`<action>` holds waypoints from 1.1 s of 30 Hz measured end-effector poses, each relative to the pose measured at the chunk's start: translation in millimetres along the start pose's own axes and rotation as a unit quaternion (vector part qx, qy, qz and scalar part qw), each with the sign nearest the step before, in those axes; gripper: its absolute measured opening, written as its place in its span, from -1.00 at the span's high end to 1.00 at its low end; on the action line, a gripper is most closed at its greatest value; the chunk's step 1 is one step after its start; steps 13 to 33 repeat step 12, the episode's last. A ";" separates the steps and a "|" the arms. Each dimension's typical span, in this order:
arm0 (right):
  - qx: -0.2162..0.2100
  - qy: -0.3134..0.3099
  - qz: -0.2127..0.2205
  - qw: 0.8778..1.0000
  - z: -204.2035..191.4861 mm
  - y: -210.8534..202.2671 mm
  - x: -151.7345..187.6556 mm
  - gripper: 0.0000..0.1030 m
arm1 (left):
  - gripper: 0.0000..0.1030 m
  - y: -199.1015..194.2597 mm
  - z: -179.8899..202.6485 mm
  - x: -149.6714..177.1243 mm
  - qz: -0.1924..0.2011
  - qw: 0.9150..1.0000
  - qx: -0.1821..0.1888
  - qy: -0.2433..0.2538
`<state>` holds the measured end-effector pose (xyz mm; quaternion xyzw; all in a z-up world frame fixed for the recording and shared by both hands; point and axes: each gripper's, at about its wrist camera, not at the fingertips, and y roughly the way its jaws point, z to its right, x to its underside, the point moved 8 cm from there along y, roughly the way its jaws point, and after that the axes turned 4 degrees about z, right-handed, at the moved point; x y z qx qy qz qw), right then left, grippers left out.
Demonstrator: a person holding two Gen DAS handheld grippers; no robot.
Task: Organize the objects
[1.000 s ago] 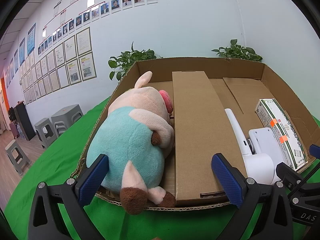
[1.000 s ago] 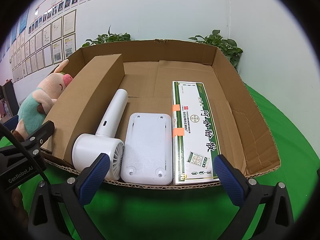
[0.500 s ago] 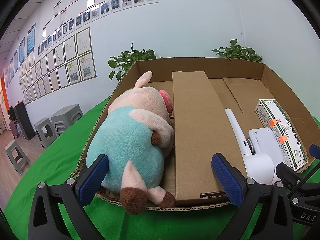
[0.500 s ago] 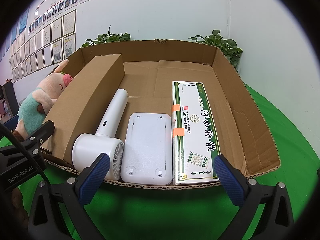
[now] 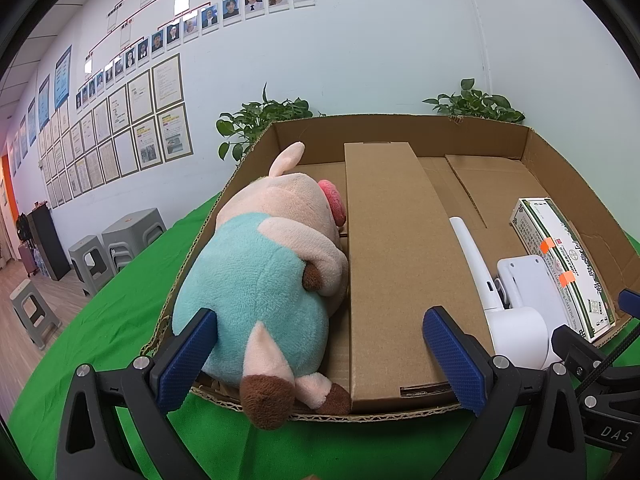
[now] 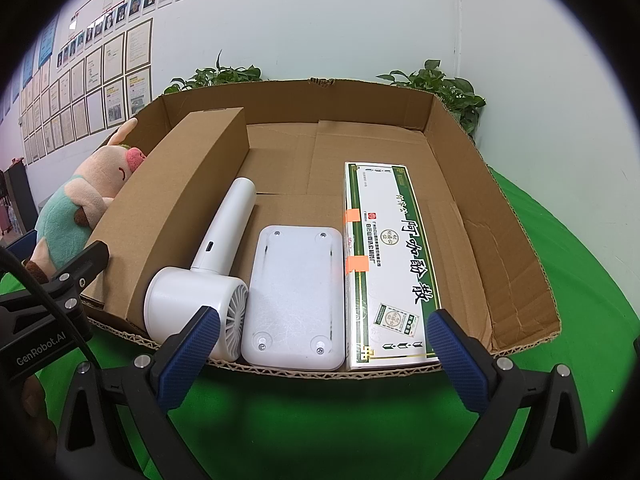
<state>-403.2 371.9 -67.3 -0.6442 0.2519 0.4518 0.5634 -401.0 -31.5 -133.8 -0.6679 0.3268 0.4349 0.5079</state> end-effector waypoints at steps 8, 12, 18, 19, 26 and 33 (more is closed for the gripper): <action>0.000 0.000 0.000 1.000 0.0 -0.2 0.3 -1.00 | -1.00 0.1 -0.2 0.2 0.000 1.000 0.001 0.000; 0.000 0.000 0.000 1.000 0.1 -0.2 0.4 -1.00 | -1.00 2.0 0.4 0.1 0.000 1.000 0.000 0.002; 0.000 0.000 0.000 1.000 0.1 -0.2 0.4 -1.00 | -1.00 2.0 0.4 0.1 0.000 1.000 0.000 0.002; 0.000 0.000 0.000 1.000 0.1 -0.2 0.4 -1.00 | -1.00 2.0 0.4 0.1 0.000 1.000 0.000 0.002; 0.000 0.000 0.000 1.000 0.1 -0.2 0.4 -1.00 | -1.00 2.0 0.4 0.1 0.000 1.000 0.000 0.002; 0.000 0.000 0.000 1.000 0.1 -0.2 0.4 -1.00 | -1.00 2.0 0.4 0.1 0.000 1.000 0.000 0.002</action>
